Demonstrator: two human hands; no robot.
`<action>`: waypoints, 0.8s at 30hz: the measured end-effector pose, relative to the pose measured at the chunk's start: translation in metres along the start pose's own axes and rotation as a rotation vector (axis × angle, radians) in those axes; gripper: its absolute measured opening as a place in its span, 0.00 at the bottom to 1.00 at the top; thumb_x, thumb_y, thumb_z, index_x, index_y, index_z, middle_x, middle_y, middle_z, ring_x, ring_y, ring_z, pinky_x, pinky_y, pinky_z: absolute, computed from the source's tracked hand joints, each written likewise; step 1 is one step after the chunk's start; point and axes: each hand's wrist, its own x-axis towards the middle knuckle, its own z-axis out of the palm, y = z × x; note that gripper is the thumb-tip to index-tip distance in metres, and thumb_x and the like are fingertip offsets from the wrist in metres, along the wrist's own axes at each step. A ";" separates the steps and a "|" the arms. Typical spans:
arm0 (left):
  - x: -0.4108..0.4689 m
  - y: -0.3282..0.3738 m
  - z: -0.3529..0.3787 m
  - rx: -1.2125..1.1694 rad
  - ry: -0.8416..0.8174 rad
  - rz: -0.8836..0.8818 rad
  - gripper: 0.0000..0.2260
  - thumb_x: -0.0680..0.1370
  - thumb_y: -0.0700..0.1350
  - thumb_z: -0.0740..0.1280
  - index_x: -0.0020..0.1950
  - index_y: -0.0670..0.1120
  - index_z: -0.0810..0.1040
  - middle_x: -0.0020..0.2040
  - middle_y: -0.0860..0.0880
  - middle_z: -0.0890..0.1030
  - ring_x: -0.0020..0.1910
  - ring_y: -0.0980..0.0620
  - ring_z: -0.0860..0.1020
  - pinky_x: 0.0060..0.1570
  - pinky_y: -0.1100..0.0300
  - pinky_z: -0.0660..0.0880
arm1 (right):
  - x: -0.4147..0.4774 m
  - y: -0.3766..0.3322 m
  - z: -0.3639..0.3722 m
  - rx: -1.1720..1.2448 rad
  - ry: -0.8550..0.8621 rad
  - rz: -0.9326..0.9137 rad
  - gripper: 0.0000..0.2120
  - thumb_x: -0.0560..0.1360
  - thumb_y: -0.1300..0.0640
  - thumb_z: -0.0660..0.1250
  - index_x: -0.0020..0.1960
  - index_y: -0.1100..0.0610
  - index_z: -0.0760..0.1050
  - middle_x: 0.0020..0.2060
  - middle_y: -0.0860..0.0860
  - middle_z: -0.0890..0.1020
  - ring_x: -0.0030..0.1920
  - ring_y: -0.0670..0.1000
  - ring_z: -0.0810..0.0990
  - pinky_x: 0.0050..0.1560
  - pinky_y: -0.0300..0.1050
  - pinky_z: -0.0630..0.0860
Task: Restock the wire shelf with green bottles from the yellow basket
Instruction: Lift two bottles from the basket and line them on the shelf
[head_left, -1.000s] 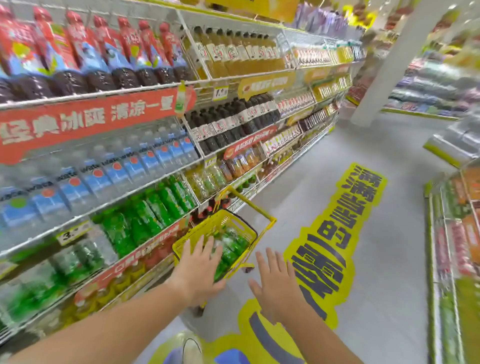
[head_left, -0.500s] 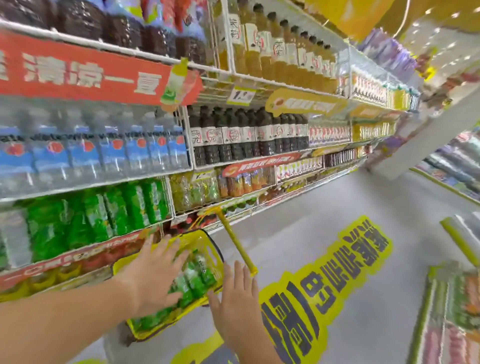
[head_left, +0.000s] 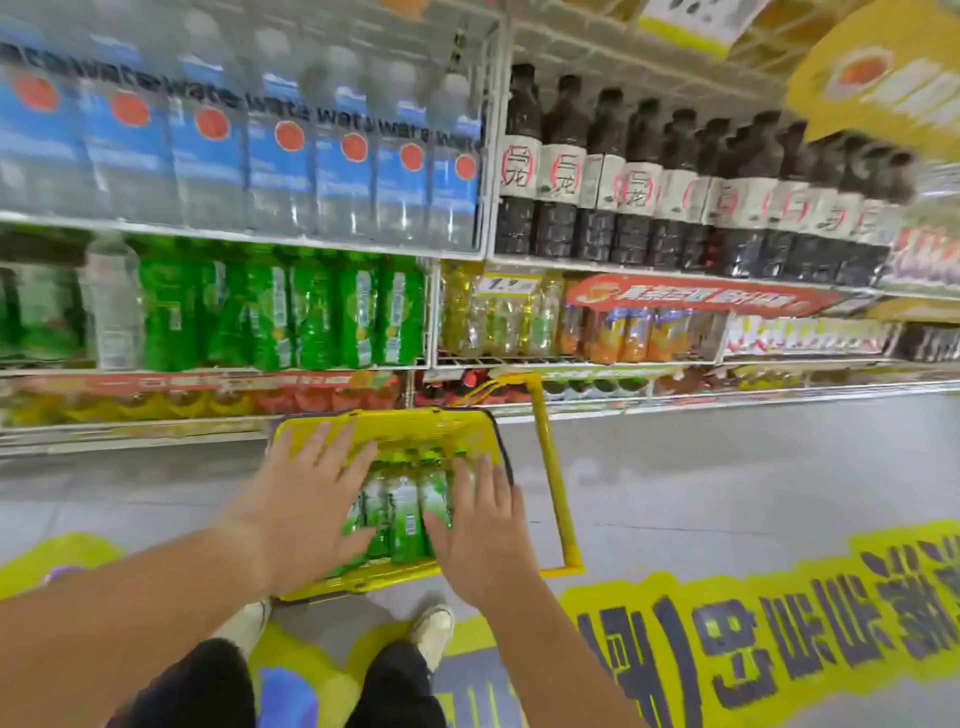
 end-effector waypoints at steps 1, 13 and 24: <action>0.004 0.004 0.010 -0.019 -0.039 -0.029 0.46 0.68 0.71 0.32 0.82 0.49 0.39 0.83 0.41 0.46 0.81 0.38 0.46 0.77 0.36 0.47 | 0.010 0.008 0.008 -0.007 -0.011 -0.037 0.34 0.77 0.37 0.51 0.72 0.58 0.71 0.68 0.62 0.74 0.68 0.63 0.73 0.64 0.64 0.73; 0.076 0.035 0.128 -0.126 -0.109 -0.280 0.40 0.79 0.69 0.43 0.82 0.46 0.37 0.83 0.40 0.43 0.81 0.38 0.45 0.78 0.37 0.49 | 0.084 0.054 0.113 -0.062 -0.306 -0.264 0.35 0.81 0.36 0.43 0.80 0.53 0.37 0.80 0.56 0.43 0.79 0.59 0.43 0.77 0.59 0.48; 0.156 0.034 0.224 -0.183 -0.124 -0.251 0.41 0.80 0.69 0.49 0.82 0.47 0.37 0.83 0.41 0.42 0.81 0.39 0.44 0.78 0.37 0.50 | 0.129 0.050 0.215 -0.043 -0.349 -0.260 0.35 0.81 0.37 0.44 0.79 0.53 0.35 0.80 0.56 0.43 0.79 0.58 0.46 0.77 0.56 0.50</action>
